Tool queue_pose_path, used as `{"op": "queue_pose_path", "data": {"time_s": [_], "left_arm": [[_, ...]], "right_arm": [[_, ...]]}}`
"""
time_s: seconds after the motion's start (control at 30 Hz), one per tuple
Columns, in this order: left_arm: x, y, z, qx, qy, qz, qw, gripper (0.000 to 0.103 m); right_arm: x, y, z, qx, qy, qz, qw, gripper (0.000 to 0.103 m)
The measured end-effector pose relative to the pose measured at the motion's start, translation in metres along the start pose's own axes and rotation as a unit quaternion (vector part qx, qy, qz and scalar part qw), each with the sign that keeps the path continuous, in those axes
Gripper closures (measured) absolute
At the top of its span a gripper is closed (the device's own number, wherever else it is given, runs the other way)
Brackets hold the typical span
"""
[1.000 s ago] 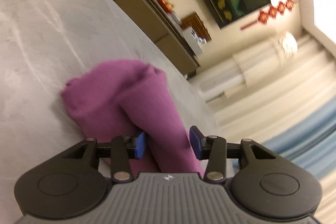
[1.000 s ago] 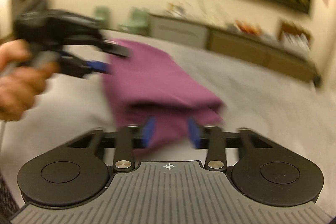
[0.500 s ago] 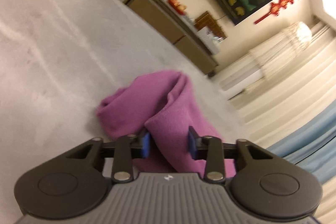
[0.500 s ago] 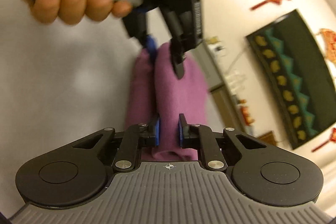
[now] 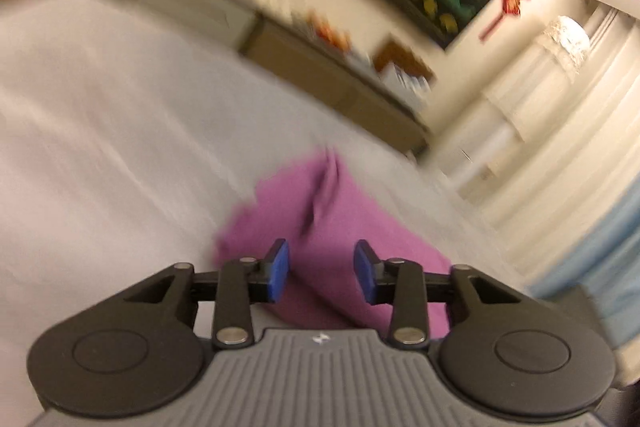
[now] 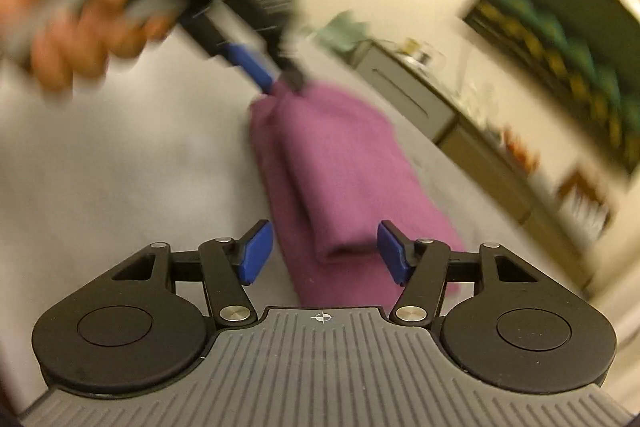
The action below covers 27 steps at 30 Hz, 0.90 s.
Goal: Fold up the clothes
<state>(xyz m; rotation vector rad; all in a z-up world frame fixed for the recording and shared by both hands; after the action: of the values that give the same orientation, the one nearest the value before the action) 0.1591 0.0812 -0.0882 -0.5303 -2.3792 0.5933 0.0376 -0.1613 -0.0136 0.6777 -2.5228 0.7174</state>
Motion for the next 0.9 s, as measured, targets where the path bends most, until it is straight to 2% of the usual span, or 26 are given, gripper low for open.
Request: {"op": "queue_pose_path", "data": {"time_s": [0.03, 0.07, 0.1, 0.17, 0.2, 0.27, 0.37, 0.4, 0.47, 0.5, 0.53, 0.6, 0.67, 0.73, 0.8, 0.83, 0.9], "left_arm": [[0.010, -0.004, -0.008, -0.010, -0.023, -0.003, 0.9997, 0.068], [0.012, -0.007, -0.014, -0.018, -0.033, -0.005, 0.9993, 0.068], [0.012, -0.010, -0.020, -0.027, -0.040, -0.008, 0.9988, 0.068], [-0.011, -0.011, -0.019, -0.042, -0.013, -0.021, 0.9988, 0.068], [-0.023, -0.010, -0.016, -0.046, 0.004, -0.029, 0.9985, 0.068], [-0.042, -0.008, -0.003, -0.053, 0.036, -0.046, 0.9969, 0.069], [-0.041, -0.015, 0.025, -0.066, 0.046, -0.047, 0.9957, 0.067], [-0.038, -0.019, 0.032, -0.071, 0.046, -0.047, 0.9953, 0.064], [-0.023, -0.033, 0.028, -0.088, 0.022, -0.042, 0.9950, 0.065], [-0.015, -0.040, 0.027, -0.097, 0.010, -0.040, 0.9945, 0.067], [-0.007, -0.047, 0.025, -0.105, -0.002, -0.037, 0.9937, 0.066], [0.006, -0.061, 0.021, -0.124, -0.023, -0.031, 0.9915, 0.066], [-0.003, -0.065, 0.026, -0.149, -0.010, -0.031, 0.9883, 0.065], [-0.020, -0.049, 0.039, -0.159, 0.021, -0.067, 0.9848, 0.067], [-0.029, -0.028, 0.049, -0.142, 0.037, -0.063, 0.9872, 0.058], [-0.030, -0.024, 0.050, -0.132, 0.034, -0.057, 0.9890, 0.057], [-0.032, -0.026, 0.049, -0.141, 0.035, -0.061, 0.9875, 0.056]], "right_arm": [[0.011, -0.014, -0.001, -0.061, -0.011, -0.008, 0.998, 0.039], [0.016, -0.031, -0.001, -0.133, -0.020, -0.013, 0.991, 0.039], [0.019, -0.049, 0.000, -0.203, -0.029, -0.018, 0.979, 0.040], [0.000, -0.076, 0.004, -0.312, -0.020, -0.038, 0.949, 0.041], [-0.014, -0.081, 0.005, -0.329, -0.010, -0.049, 0.943, 0.042], [-0.042, -0.091, 0.013, -0.333, 0.015, -0.055, 0.941, 0.047], [-0.073, -0.108, 0.035, -0.331, 0.053, -0.042, 0.941, 0.048], [-0.075, -0.121, 0.037, -0.338, 0.057, -0.021, 0.939, 0.047], [-0.067, -0.140, 0.034, -0.354, 0.056, 0.015, 0.934, 0.052], [-0.058, -0.145, 0.030, -0.362, 0.048, 0.030, 0.931, 0.058], [-0.046, -0.145, 0.019, -0.368, 0.026, 0.025, 0.929, 0.058], [-0.023, -0.118, 0.005, -0.369, -0.014, -0.018, 0.929, 0.058], [-0.024, -0.087, -0.002, -0.355, -0.016, -0.057, 0.933, 0.059], [-0.039, -0.059, 0.006, -0.338, 0.010, -0.077, 0.938, 0.071], [-0.047, -0.044, 0.015, -0.309, 0.018, -0.059, 0.949, 0.075], [-0.048, -0.038, 0.018, -0.294, 0.015, -0.050, 0.954, 0.075], [-0.050, -0.029, 0.019, -0.261, 0.016, -0.031, 0.965, 0.075]]}}
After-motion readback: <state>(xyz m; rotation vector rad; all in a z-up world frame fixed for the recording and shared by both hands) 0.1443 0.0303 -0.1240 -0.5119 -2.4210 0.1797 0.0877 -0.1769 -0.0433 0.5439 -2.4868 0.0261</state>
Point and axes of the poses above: each gripper's, at about its wrist camera, not at the fingertips, and x roughly against the way its jaws point, y to its left, z to its underside, the point moved 5 cm from there along -x, roughly the way its jaws point, and after that the axes turned 1 degree about -z, right-handed, at the moved point
